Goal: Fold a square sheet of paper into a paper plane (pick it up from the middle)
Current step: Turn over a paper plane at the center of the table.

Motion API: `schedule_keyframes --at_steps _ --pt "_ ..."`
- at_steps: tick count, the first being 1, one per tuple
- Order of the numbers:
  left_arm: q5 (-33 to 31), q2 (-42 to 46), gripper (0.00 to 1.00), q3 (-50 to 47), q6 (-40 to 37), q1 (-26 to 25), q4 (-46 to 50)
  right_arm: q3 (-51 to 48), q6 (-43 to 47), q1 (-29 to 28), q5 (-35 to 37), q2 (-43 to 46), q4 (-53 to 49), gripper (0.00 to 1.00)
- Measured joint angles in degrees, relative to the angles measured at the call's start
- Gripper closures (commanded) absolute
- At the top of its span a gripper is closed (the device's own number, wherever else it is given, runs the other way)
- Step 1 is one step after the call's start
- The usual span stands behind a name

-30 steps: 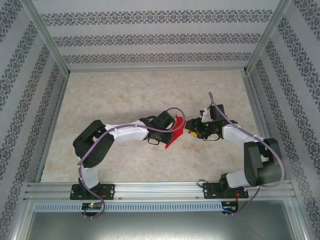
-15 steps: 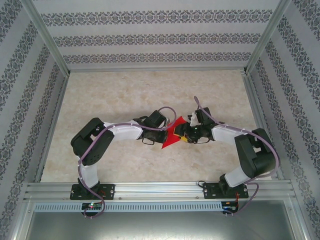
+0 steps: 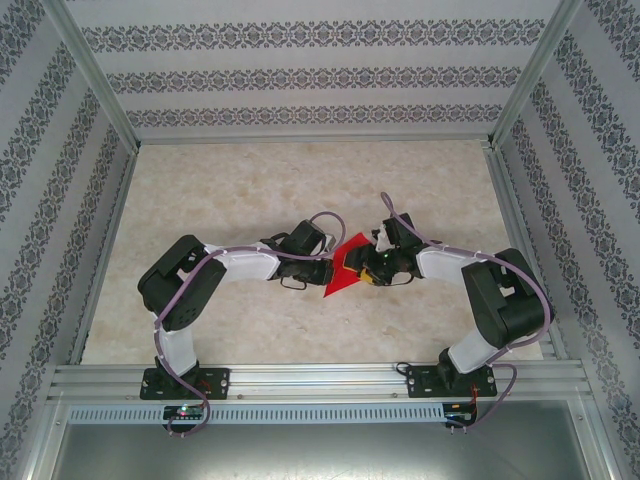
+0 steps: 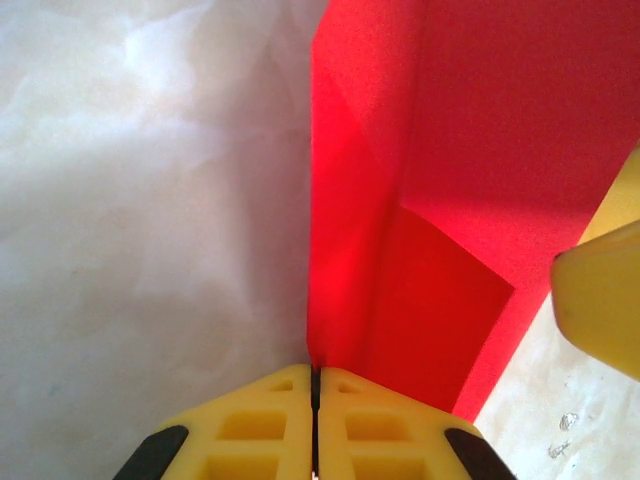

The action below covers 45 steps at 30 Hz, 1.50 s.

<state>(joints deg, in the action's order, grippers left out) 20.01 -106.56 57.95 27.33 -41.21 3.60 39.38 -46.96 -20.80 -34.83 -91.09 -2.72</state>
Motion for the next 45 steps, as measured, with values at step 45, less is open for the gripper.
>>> schedule_keyframes --at_steps 45 --pt "0.87 0.07 0.90 -0.46 0.15 0.09 -0.66 -0.57 -3.69 -3.74 5.16 4.20 -3.28 0.35"
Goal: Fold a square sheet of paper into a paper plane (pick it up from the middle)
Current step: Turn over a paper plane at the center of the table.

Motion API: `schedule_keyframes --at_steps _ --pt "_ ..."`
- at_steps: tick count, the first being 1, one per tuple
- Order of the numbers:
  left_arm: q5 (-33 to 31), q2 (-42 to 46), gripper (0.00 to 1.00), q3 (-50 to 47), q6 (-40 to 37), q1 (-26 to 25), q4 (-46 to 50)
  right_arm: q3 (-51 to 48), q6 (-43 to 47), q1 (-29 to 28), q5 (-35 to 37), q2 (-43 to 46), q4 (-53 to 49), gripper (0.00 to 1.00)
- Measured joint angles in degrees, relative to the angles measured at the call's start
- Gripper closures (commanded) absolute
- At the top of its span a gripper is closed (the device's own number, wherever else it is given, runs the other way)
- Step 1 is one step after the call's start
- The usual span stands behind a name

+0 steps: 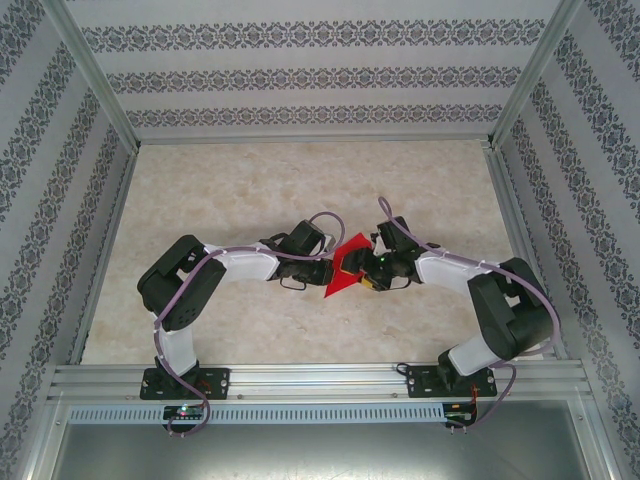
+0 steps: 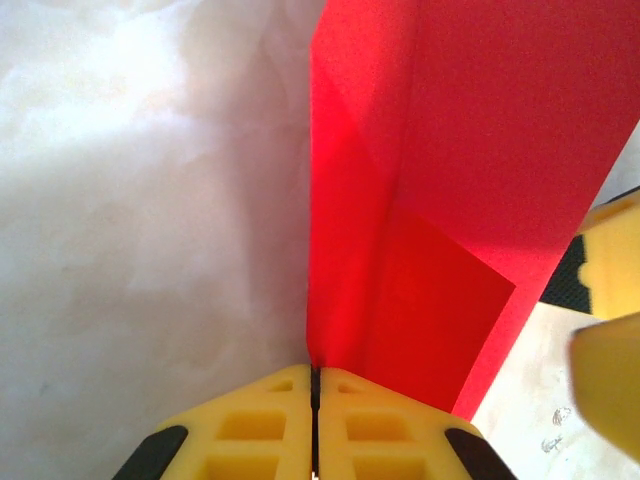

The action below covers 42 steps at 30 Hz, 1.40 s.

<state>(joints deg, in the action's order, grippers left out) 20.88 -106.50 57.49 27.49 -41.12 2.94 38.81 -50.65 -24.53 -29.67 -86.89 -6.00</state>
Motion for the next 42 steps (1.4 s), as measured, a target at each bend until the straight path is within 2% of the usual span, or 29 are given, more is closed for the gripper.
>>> schedule_keyframes --at_steps 32,42 --pt "1.42 2.38 0.90 -0.92 0.07 0.00 -0.83 -1.81 -9.66 -1.09 -6.03 -2.95 14.62 0.41" --pt "1.92 3.17 0.90 -1.36 0.28 0.00 -0.70 -0.81 -6.34 -1.22 -4.22 -1.97 7.85 0.45"
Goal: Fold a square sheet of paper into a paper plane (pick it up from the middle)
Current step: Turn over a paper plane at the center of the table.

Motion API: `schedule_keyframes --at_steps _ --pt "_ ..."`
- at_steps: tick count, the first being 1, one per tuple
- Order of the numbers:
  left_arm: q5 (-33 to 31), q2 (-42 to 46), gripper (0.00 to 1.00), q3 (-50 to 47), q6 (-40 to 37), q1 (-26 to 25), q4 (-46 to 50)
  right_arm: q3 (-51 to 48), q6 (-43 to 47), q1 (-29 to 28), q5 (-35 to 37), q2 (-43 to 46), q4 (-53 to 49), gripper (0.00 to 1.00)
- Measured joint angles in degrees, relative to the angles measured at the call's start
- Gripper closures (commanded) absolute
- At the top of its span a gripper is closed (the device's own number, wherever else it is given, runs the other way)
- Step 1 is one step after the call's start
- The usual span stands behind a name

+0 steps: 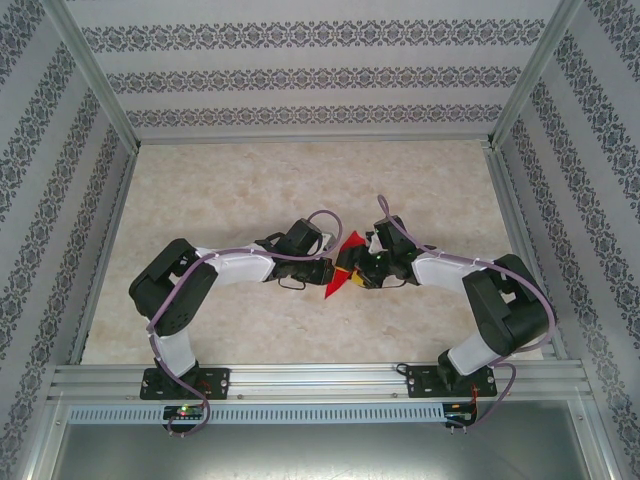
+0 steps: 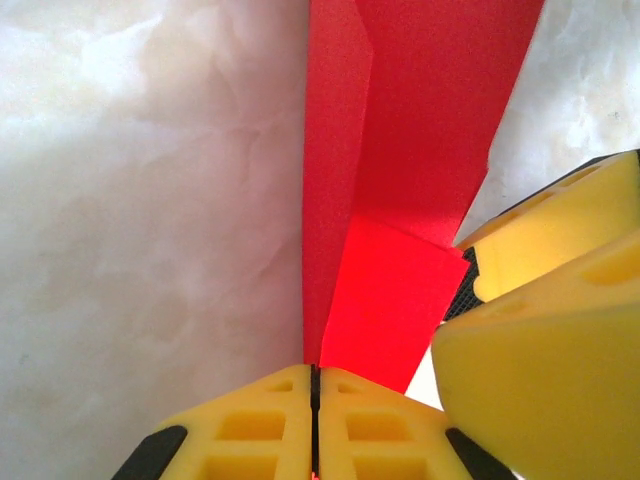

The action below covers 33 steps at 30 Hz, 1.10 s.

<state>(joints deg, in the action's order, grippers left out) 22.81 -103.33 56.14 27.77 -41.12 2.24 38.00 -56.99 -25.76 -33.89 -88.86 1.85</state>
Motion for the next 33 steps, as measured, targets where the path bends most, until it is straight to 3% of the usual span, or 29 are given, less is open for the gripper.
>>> schedule_keyframes --at_steps 18,28,33 --pt "2.29 0.96 0.90 -0.15 1.90 0.02 -0.26 0.79 -0.07 0.11 -0.02 -1.70 1.57 0.56" --pt "4.76 0.96 0.90 -2.19 4.92 1.75 -3.50 0.74 -0.04 0.02 0.00 -4.33 3.04 0.75" --pt "6.38 0.96 0.90 -2.99 6.95 2.23 -6.05 0.74 0.02 -0.02 0.00 -5.66 3.41 0.80"
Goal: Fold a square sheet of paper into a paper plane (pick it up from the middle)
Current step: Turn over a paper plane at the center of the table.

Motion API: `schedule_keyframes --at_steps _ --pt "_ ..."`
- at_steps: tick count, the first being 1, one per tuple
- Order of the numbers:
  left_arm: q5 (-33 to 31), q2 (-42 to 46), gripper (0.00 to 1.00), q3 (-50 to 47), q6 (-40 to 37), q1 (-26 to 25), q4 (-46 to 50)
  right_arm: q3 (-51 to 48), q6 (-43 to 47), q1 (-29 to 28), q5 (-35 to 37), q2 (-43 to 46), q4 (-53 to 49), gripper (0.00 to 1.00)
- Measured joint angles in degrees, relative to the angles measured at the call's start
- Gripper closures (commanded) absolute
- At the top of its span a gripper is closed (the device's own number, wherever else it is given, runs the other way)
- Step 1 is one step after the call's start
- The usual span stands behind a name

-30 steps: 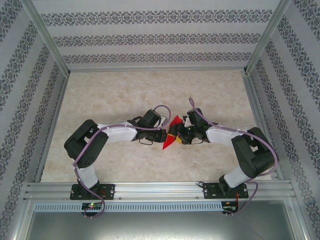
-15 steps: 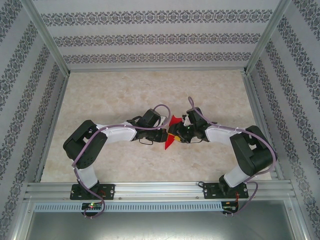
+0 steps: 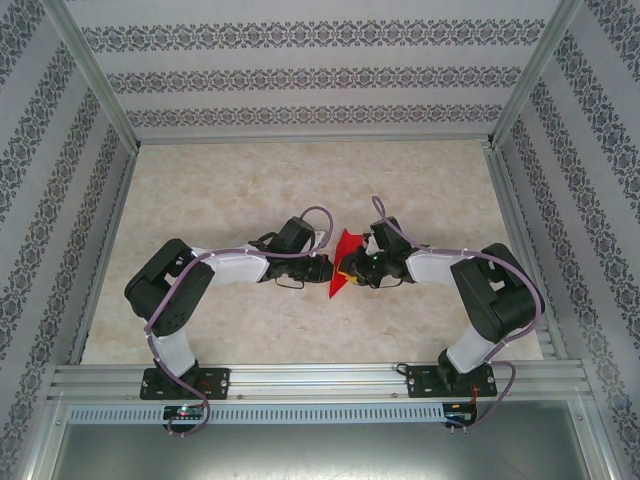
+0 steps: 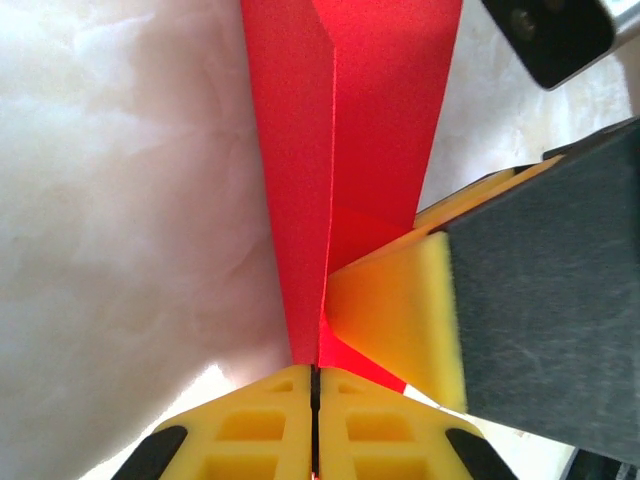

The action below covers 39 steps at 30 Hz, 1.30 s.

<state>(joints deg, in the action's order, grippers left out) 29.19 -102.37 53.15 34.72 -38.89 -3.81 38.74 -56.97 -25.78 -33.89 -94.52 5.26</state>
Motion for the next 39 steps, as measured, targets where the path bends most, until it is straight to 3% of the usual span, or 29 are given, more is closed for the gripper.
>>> schedule_keyframes --at_steps 7,19,23,29,39 --pt "1.33 0.00 0.87 -0.42 1.46 0.20 -1.46 1.40 1.86 -1.14 0.55 -0.72 -1.60 0.93" --pt "0.44 6.91 0.60 -4.33 1.38 2.54 -0.42 16.24 16.52 -6.36 11.91 -1.16 -25.57 1.00" --pt "-1.05 14.19 0.49 -6.14 -0.11 3.85 4.35 23.30 20.83 -10.03 15.96 -4.55 -33.38 1.00" --pt "-4.02 24.57 0.43 -7.93 -3.45 7.56 13.94 29.51 24.20 -15.91 20.92 -10.64 -41.72 0.94" --pt "-3.76 31.50 0.42 -12.79 -5.20 13.60 21.09 34.32 24.79 -20.35 26.88 -15.58 -46.69 0.87"
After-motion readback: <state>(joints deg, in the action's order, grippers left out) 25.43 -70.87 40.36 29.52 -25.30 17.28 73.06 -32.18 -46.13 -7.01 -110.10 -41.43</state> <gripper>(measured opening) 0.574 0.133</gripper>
